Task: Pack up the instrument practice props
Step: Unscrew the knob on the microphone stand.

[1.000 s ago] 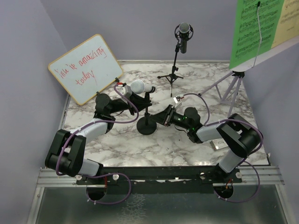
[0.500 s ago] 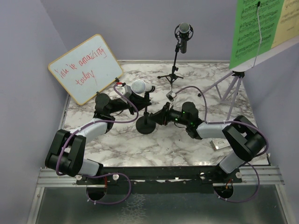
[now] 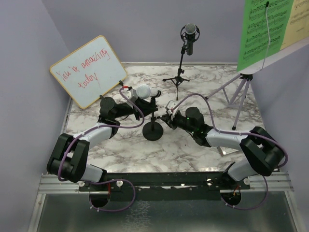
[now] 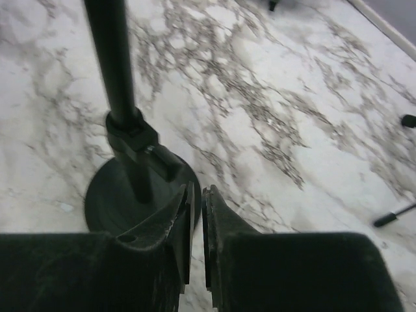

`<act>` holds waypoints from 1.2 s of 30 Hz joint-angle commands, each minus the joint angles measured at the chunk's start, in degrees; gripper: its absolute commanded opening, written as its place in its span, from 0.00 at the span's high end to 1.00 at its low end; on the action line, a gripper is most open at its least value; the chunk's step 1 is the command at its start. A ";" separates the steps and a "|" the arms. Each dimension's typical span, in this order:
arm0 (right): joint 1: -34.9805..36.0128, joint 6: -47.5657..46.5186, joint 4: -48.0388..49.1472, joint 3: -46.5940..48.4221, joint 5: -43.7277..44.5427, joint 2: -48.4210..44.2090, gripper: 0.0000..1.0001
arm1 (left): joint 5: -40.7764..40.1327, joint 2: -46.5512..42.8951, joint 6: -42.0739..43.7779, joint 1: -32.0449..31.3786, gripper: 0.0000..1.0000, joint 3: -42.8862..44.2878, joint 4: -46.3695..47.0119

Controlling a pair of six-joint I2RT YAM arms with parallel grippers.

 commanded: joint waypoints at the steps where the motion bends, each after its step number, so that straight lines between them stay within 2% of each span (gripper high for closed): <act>1: -0.23 -8.79 -9.17 2.13 6.55 -2.37 0.77 | 3.70 0.38 -1.85 -0.71 1.00 -0.89 -1.94; 5: -0.22 -7.24 -17.27 4.99 2.29 -3.96 0.56 | 3.96 0.50 -1.94 -0.71 1.00 -0.84 -1.98; 8: -0.23 -5.56 -16.79 3.25 -0.14 -6.68 0.40 | 4.11 0.29 -1.88 -0.71 1.00 -0.88 -1.96; 11: -0.23 -6.25 -17.26 2.62 -1.81 -9.25 0.32 | 4.27 0.17 -1.86 -0.71 1.00 -0.88 -1.94; 17: -0.21 -17.90 -18.99 3.62 -9.46 -9.96 0.29 | 4.26 0.32 -1.94 -0.73 1.00 -0.80 -1.98; 21: -0.23 -19.93 -19.90 5.90 -8.17 -9.35 0.26 | 4.21 0.24 -1.95 -0.80 1.00 -0.79 -1.98; 25: -0.23 -30.41 -25.71 9.29 -10.42 -8.20 0.32 | 4.00 0.32 -1.86 -0.80 1.00 -0.75 -1.94; 31: -0.23 -44.46 -27.59 9.02 -13.84 -6.98 0.36 | 4.14 0.26 -1.95 -0.80 1.00 -0.70 -1.94; 36: -0.07 -50.06 -29.31 9.98 -14.64 -5.79 0.42 | 4.29 0.28 -1.95 -0.77 1.00 -0.62 -1.94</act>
